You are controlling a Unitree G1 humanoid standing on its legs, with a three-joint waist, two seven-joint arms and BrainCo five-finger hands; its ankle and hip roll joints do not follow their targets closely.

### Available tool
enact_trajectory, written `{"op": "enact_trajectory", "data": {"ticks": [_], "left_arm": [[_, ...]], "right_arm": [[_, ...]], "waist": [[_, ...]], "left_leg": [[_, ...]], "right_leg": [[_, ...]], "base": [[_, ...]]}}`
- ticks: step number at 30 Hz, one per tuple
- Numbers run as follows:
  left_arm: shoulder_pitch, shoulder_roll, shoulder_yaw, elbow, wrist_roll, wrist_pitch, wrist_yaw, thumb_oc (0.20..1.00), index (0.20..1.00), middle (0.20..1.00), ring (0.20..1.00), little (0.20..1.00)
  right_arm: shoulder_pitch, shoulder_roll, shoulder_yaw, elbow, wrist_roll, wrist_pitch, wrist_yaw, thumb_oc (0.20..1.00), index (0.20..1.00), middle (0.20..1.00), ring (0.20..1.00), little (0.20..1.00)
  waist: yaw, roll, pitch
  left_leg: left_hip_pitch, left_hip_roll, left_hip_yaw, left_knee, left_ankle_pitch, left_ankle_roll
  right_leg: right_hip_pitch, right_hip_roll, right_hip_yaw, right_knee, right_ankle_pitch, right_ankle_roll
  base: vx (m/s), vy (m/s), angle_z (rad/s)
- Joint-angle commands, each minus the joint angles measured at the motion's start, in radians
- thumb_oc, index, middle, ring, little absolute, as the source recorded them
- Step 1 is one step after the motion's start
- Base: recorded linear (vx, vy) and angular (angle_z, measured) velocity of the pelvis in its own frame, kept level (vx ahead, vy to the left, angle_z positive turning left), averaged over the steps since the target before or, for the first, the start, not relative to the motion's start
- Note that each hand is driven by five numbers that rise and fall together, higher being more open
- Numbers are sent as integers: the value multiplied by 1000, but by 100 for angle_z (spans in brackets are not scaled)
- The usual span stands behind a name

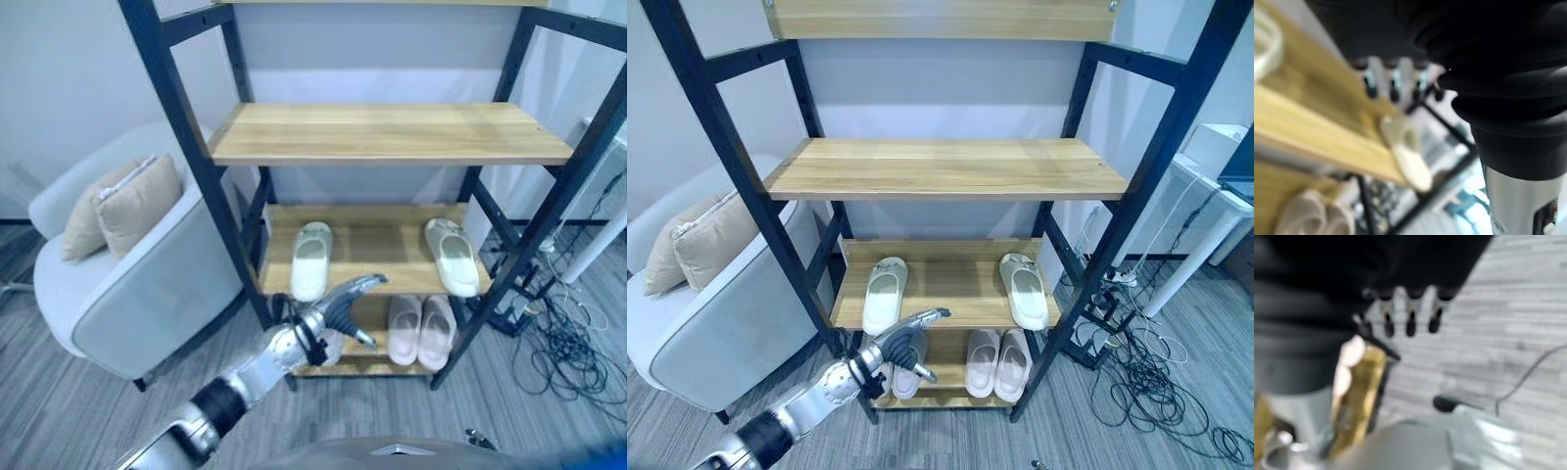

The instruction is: Arrange the slippers neatly on the shoe rack.

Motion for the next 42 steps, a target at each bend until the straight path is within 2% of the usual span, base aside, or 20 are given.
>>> {"op": "enact_trajectory", "data": {"ticks": [1, 2, 6, 12, 15, 17, 23, 28, 34, 36, 42], "left_arm": [[-179, -56, 32, 56, 7, -4, 117, 1000, 1000, 1000, 1000, 1000], [-218, -92, 53, 138, -52, 12, 150, 1000, 1000, 1000, 1000, 1000], [-313, -99, 62, 292, -49, 39, 210, 1000, 1000, 1000, 1000, 1000], [-456, -3, 57, 325, 93, 82, 279, 1000, 1000, 1000, 1000, 1000], [-472, 19, 77, 355, 93, 90, 299, 1000, 1000, 1000, 1000, 1000], [-485, 44, 114, 408, 73, 100, 337, 1000, 1000, 1000, 1000, 1000], [-464, 74, 130, 423, 107, 112, 364, 1000, 1000, 1000, 1000, 1000], [-497, 62, 124, 528, 97, 121, 386, 1000, 1000, 1000, 1000, 1000], [-518, 101, 118, 550, 98, 121, 382, 1000, 1000, 1000, 1000, 1000], [-580, 131, 71, 628, 135, 140, 376, 1000, 1000, 1000, 1000, 1000], [-670, 169, 60, 677, 107, 141, 379, 1000, 1000, 1000, 1000, 1000]], "right_arm": [[-80, -60, -2, -9, -38, -12, -47, 1000, 1000, 1000, 1000, 1000], [-79, -67, -4, 5, -44, -5, -57, 1000, 1000, 1000, 1000, 1000], [-77, -84, 11, 14, -66, -6, -60, 1000, 1000, 1000, 1000, 1000], [-96, -108, 1, 20, -75, -21, -78, 1000, 1000, 1000, 1000, 1000], [-98, -110, 7, 16, -87, -25, -86, 1000, 1000, 1000, 1000, 1000], [-102, -114, 52, 14, -162, -22, -100, 1000, 1000, 1000, 1000, 1000], [-122, -101, 67, 66, -179, -21, -105, 1000, 1000, 1000, 1000, 1000], [-129, -103, 70, 83, -174, -24, -112, 1000, 1000, 1000, 1000, 1000], [-143, -111, 78, 100, -182, -25, -120, 1000, 1000, 1000, 1000, 1000], [-177, -125, 84, 98, -167, -32, -118, 1000, 1000, 1000, 1000, 1000], [-174, -131, 77, 92, -137, -39, -119, 1000, 1000, 1000, 1000, 1000]], "waist": [[-21, 85, 103], [-31, 95, 100], [-52, 104, 105], [-49, 119, 111], [-47, 120, 114], [-45, 118, 120], [-41, 116, 131], [-40, 117, 131], [-36, 114, 126], [-41, 110, 148], [-40, 100, 167]], "left_leg": [[-9, -2, 2, 15, -61, 5], [-13, 1, 10, 15, -60, 3], [-15, 8, 22, 15, -54, -3], [-57, 20, 26, 15, -41, -9], [-67, 23, 25, 15, -36, -11], [-75, 24, 25, 15, -31, -13], [-80, 28, 25, 15, -25, -15], [-86, 31, 19, 15, -24, -16], [-113, 28, 18, 15, -22, -16], [-149, 29, 19, 15, -12, -16], [-200, 38, 18, 15, 4, -16]], "right_leg": [[-3, -16, 13, 11, -54, 47], [-12, -15, 21, 11, -53, 47], [-22, -10, 32, 11, -51, 47], [-68, -2, 35, 11, -45, 50], [-77, 1, 33, 11, -44, 49], [-84, 4, 31, 11, -45, 47], [-88, 8, 32, 11, -46, 42], [-92, 9, 27, 11, -43, 43], [-122, 7, 27, 11, -35, 46], [-164, 7, 36, 12, -20, 47], [-218, 12, 42, 18, -7, 47]], "base": [[25, -1, -19], [53, -8, -20], [38, -33, -17], [-4, -23, -7], [-6, -20, -1], [-13, -41, 0], [-2, -11, -3], [0, 0, 0], [0, 0, 0], [-77, 6, 2], [-29, -12, -3]]}}
